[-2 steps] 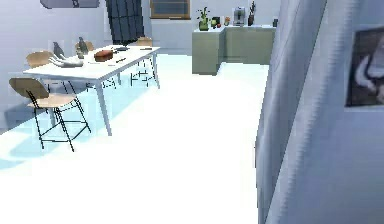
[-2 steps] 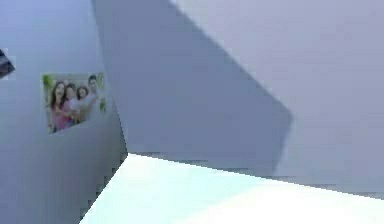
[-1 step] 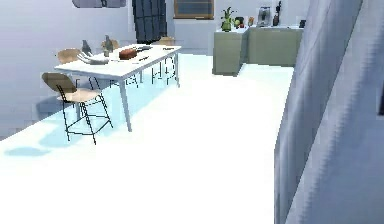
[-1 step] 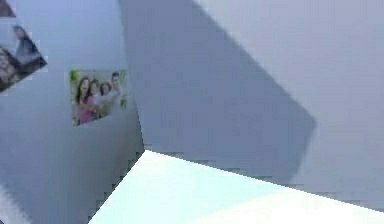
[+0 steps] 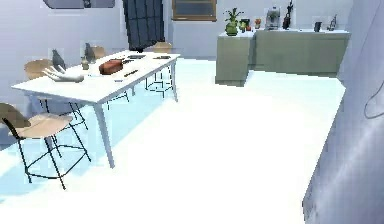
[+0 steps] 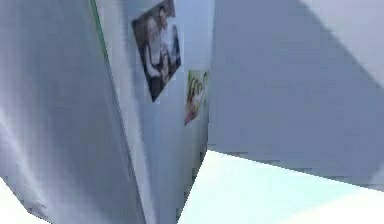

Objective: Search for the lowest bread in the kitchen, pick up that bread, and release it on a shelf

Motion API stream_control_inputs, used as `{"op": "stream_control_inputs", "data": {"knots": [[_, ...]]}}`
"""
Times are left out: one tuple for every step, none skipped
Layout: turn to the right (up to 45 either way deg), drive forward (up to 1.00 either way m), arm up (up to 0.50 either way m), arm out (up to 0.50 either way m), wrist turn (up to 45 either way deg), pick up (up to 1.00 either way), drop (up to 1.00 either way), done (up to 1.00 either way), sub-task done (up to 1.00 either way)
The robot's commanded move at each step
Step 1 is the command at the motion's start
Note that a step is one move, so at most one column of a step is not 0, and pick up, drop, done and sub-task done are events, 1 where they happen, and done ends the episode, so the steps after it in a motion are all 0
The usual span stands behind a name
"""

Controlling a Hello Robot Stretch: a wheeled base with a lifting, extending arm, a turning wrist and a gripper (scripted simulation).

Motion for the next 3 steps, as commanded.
{"op": "stream_control_inputs", "data": {"knots": [[18.0,0.00,0.00,0.00,0.0,0.00,0.00,0.00,0.00],[3.0,0.00,0.00,0.00,0.0,0.00,0.00,0.00,0.00],[0.0,1.00,0.00,0.00,0.0,0.00,0.00,0.00,0.00]]}}
